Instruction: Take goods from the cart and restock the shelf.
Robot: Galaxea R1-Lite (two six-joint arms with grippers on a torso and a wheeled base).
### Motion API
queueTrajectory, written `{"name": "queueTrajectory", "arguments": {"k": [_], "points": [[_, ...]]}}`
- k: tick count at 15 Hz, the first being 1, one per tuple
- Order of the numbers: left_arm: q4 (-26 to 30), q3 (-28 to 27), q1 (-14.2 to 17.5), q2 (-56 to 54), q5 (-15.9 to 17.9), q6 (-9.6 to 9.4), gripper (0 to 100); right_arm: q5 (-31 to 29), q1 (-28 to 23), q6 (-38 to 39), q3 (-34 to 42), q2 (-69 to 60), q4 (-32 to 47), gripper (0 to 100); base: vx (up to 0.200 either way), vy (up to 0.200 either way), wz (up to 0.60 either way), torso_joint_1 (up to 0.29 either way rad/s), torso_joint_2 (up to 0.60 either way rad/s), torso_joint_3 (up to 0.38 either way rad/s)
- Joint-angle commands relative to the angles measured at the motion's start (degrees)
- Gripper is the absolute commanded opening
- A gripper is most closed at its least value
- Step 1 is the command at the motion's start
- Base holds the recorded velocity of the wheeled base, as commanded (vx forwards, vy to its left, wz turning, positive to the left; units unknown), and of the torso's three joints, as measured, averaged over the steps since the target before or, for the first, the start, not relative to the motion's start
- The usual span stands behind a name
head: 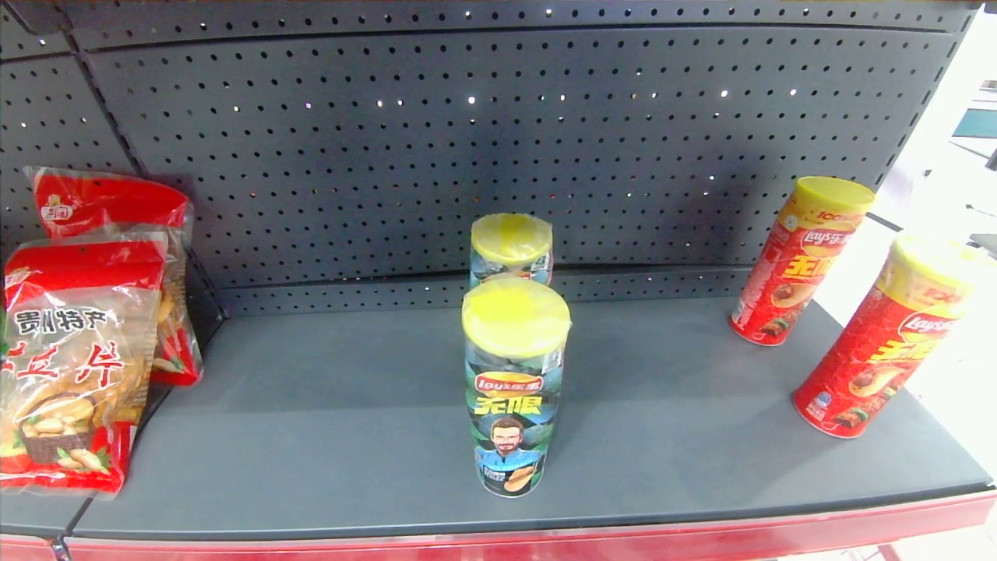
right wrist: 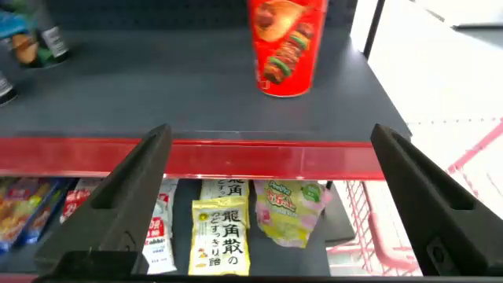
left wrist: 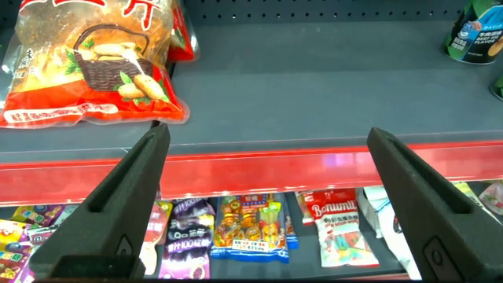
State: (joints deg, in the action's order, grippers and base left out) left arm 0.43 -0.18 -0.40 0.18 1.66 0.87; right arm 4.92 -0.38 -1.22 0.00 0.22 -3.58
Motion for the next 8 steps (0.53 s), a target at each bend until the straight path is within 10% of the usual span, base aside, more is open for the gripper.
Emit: {"name": "queueTrajectory", "arguments": {"k": [1, 8], "points": [[0.01, 0.01, -0.04, 0.08, 0.01, 0.01, 100, -1.06, -0.06, 3.06, -0.18, -0.04, 0.42, 100, 0.0, 0.0, 0.0, 0.0, 0.0, 0.0], [0.01, 0.01, -0.04, 0.08, 0.01, 0.01, 100, -6.16, 0.11, 0.87, -0.09, -0.04, 3.76, 100, 0.0, 0.0, 0.0, 0.0, 0.0, 0.0]]}}
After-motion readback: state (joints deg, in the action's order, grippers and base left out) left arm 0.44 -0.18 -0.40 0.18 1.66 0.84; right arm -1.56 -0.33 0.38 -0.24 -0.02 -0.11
